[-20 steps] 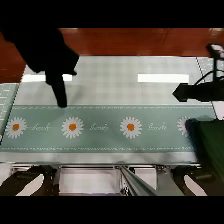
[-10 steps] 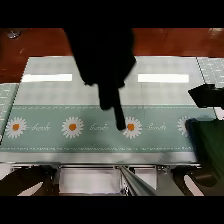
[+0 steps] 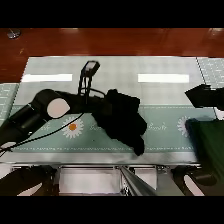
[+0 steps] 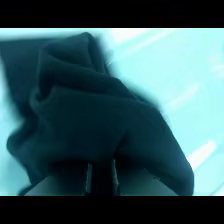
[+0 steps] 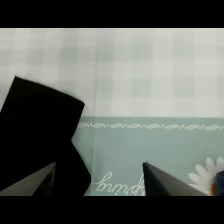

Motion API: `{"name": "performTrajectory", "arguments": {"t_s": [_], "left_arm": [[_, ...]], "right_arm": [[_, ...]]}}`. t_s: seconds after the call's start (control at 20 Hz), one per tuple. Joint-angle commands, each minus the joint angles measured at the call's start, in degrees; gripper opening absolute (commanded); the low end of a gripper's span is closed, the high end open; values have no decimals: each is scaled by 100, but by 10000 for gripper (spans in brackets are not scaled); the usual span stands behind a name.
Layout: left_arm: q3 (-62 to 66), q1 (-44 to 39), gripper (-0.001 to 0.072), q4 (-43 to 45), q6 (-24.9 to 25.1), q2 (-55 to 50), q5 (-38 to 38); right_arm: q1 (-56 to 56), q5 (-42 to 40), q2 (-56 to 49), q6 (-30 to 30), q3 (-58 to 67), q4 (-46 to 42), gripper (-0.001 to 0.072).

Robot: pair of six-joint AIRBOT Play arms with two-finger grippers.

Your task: Fold the shirts.

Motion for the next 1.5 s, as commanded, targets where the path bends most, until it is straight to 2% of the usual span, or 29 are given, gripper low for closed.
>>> {"name": "performTrajectory", "arguments": {"t_s": [0.0, 0.05, 0.1, 0.2, 0.3, 0.35, 0.45, 0.55, 0.6, 0.7, 0.75, 0.9, 1.0, 1.15, 1.3, 1.35, 1.4, 1.45], "left_arm": [[-789, 575, 157, -2, -59, -57, -164], [-776, 767, 488, 2, 98, -57, -313], [-693, 970, 708, 37, 306, -55, -542], [-232, 1600, 701, 358, 485, -55, -1576], [289, 2452, 701, 820, 496, -2, -2741], [380, 2920, 701, 1001, 540, 116, -3029], [50, 3735, 701, 774, 560, 518, -3034], [-984, 4194, 701, -245, 599, 975, -2363], [-1593, 4234, 701, -1038, 833, 1110, -1996], [-2837, 4052, 701, -3206, 1971, 1152, -1589], [-3327, 3862, 701, -4052, 2479, 1152, -1464], [-4162, 3147, 701, -5724, 3429, 1139, -931], [-4183, 2583, 700, -6054, 3624, 1060, -345], [-4157, 1873, 699, -6690, 3633, 885, 835], [-3976, 1261, 696, -6776, 3641, 782, 1641], [-3910, 1115, 666, -6776, 3641, 739, 1873], [-3838, 1034, 577, -6776, 3637, 688, 2057], [-3757, 1029, 425, -6776, 3639, 634, 2107]], "right_arm": [[4, -221, -728, -166, -179, 472, 619], [4, -420, -1032, -223, -190, 651, 619], [2, -675, -1329, -321, -188, 835, 620], [-146, -901, -1893, -315, 2, 883, 620], [-723, -599, -2225, -254, 474, 892, 620], [-1080, -527, -2227, -284, 625, 780, 620], [-1910, -273, -2052, -297, 645, 291, 620], [-2612, -164, -1781, -278, 190, -175, 620], [-2879, -328, -1591, -188, -291, -105, 620], [-3064, -638, -1235, -278, -1410, 581, 620], [-3036, -715, -1086, -529, -1928, 1023, 620], [-2675, -890, -745, -1084, -3106, 1926, 620], [-2339, -1008, -715, -1080, -3451, 1987, 620], [-1829, -1255, -715, -944, -3633, 1993, 620], [-1351, -1307, -715, -929, -3635, 1987, 619], [-1222, -1307, -715, -925, -3635, 1985, 620], [-1108, -1307, -715, -881, -3635, 1982, 620], [-1027, -1307, -715, -826, -3635, 1982, 620]]}}
